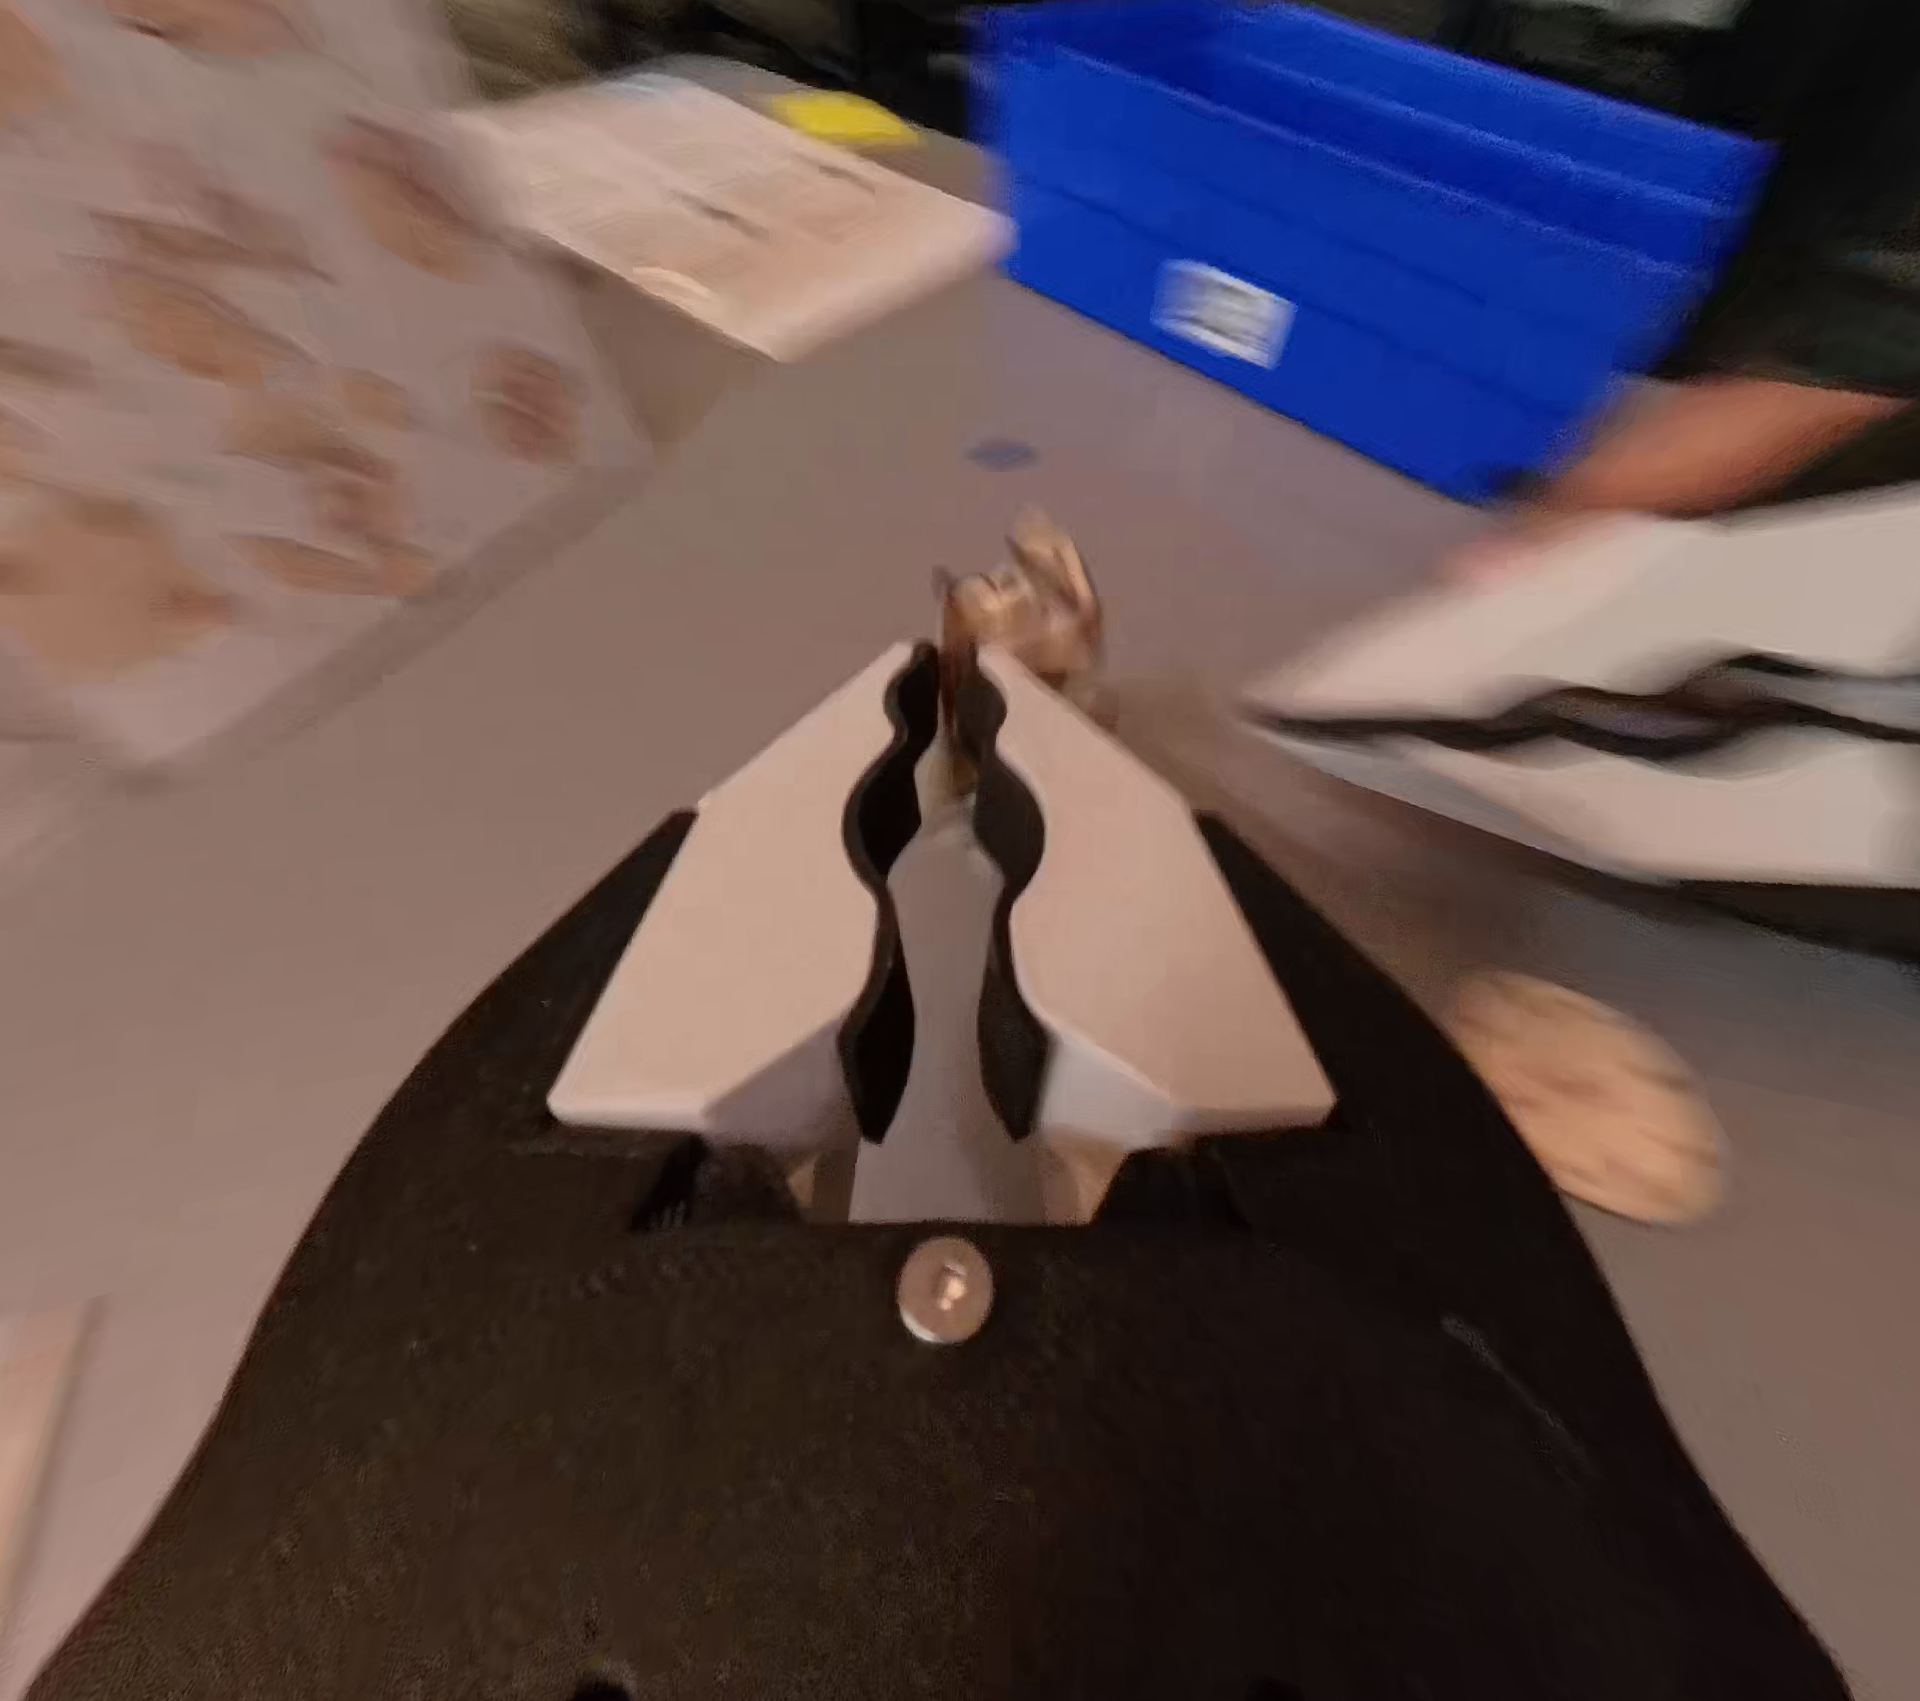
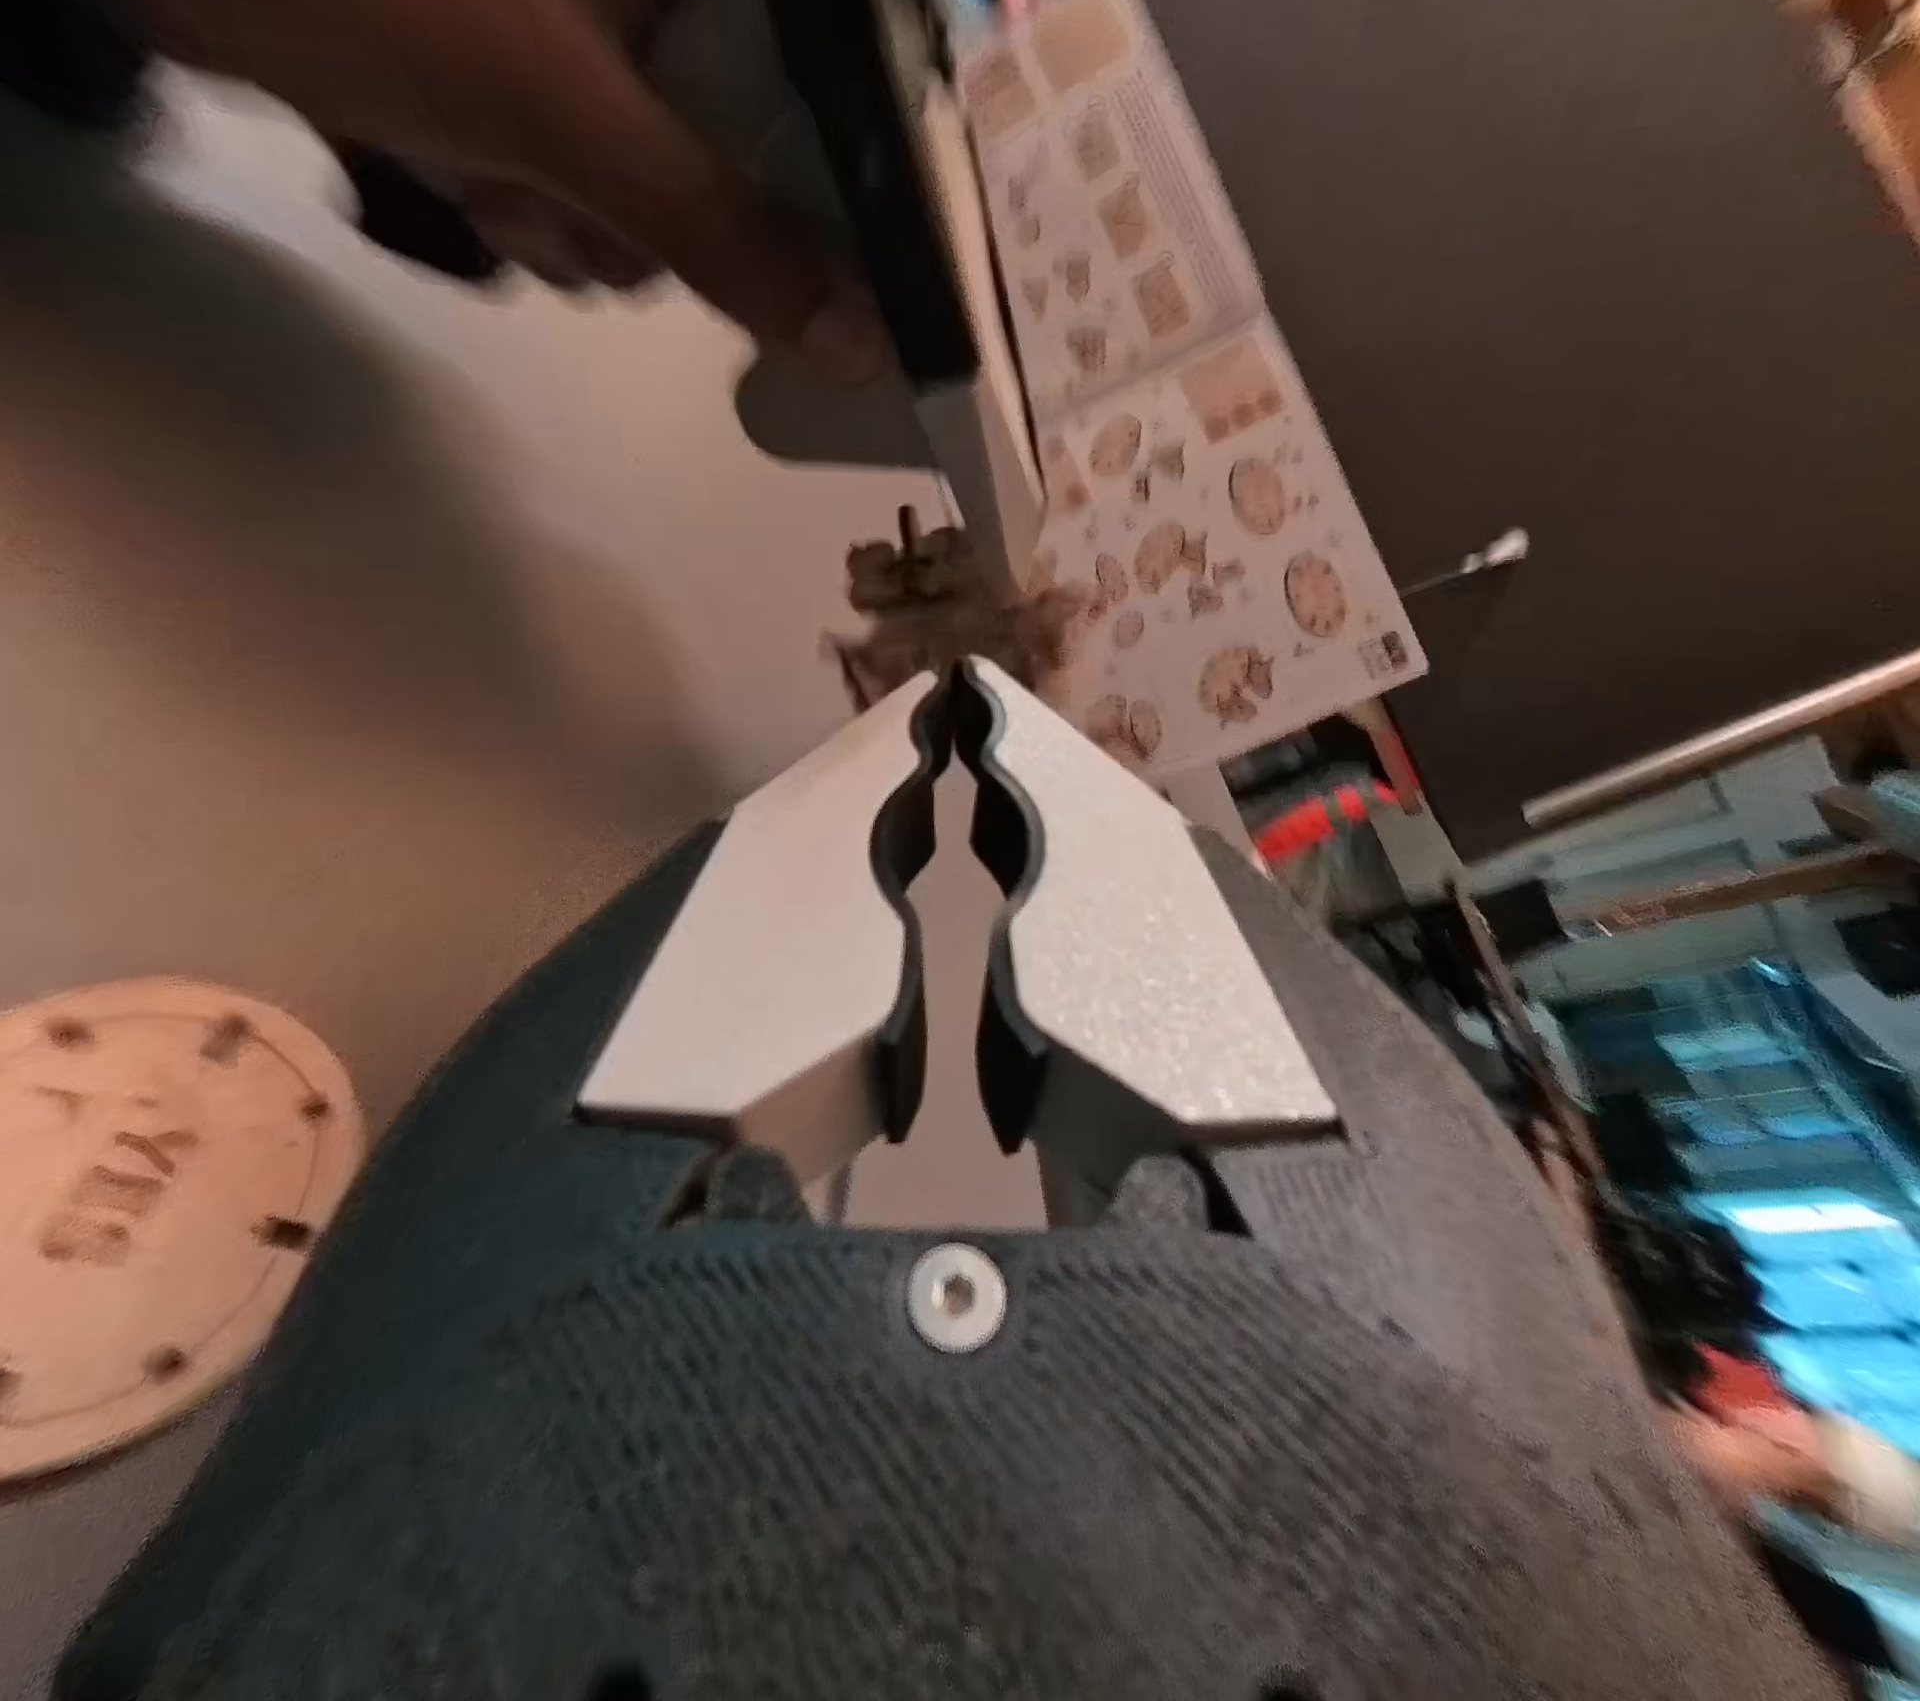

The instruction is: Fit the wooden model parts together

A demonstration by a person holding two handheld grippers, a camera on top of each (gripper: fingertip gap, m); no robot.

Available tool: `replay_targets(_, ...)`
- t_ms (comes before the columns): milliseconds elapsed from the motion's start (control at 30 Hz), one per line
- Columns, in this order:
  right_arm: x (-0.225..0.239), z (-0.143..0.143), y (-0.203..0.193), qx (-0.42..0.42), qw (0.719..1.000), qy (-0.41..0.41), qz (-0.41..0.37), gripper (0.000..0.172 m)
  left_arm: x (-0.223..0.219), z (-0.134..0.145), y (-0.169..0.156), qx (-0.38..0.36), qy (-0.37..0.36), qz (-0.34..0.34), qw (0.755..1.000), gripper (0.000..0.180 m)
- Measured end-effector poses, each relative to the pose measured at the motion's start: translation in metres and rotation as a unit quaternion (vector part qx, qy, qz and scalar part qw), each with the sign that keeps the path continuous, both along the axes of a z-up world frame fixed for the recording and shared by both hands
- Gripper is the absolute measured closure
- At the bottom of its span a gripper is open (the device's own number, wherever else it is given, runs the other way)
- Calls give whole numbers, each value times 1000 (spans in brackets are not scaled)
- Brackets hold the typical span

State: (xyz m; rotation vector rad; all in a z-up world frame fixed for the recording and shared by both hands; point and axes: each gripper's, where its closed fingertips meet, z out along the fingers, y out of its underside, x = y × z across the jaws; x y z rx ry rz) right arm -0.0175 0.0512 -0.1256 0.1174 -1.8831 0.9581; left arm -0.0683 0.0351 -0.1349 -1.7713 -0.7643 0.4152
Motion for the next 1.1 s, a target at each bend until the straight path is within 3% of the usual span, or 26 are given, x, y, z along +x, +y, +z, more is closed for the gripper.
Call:
replay_targets(33, 14, 10, -7, -46, 998, -12, 35, 172, -19, 6, -28, -25, 46, 63, 997, 179)
replay_targets(67, 20, 18, -8, -69, 997, -16, 38, 172, -27, 14, -49, 11, 32, 77, 996, 179)
replay_targets(100, 17, 18, -3, -57, 998, 2, 21, 172, -24, 26, -56, 81, -1, 51, 995, 179)
replay_targets(167, 9, 16, 3, -76, 997, -8, 12, 172, -19, 31, -63, 99, 5, 47, 994, 179)
replay_targets(300, 0, 36, 16, -225, 971, -80, 22, 172, -7, 26, -29, 15, 63, 0, 998, 179)
replay_targets(400, -16, 35, 33, -307, 939, -155, 4, 135, 4, 23, -9, -16, 101, -24, 994, 180)
replay_targets(467, -18, 35, 32, -342, 917, -206, 15, 123, 11, 19, 5, -52, 127, -35, 990, 180)
replay_targets(667, -17, 24, 25, -344, 904, -254, 11, 135, 26, 20, 25, -128, 219, -45, 966, 180)
replay_targets(767, -17, 24, 27, -379, 874, -303, 25, 146, 25, 15, 26, -213, 280, -35, 936, 180)
replay_targets(933, -17, 15, 26, -401, 830, -386, 41, 152, 30, 12, 34, -326, 391, -26, 861, 180)
replay_targets(1100, -16, 7, 25, -385, 833, -396, 34, 161, 35, 10, 41, -359, 425, -28, 831, 180)
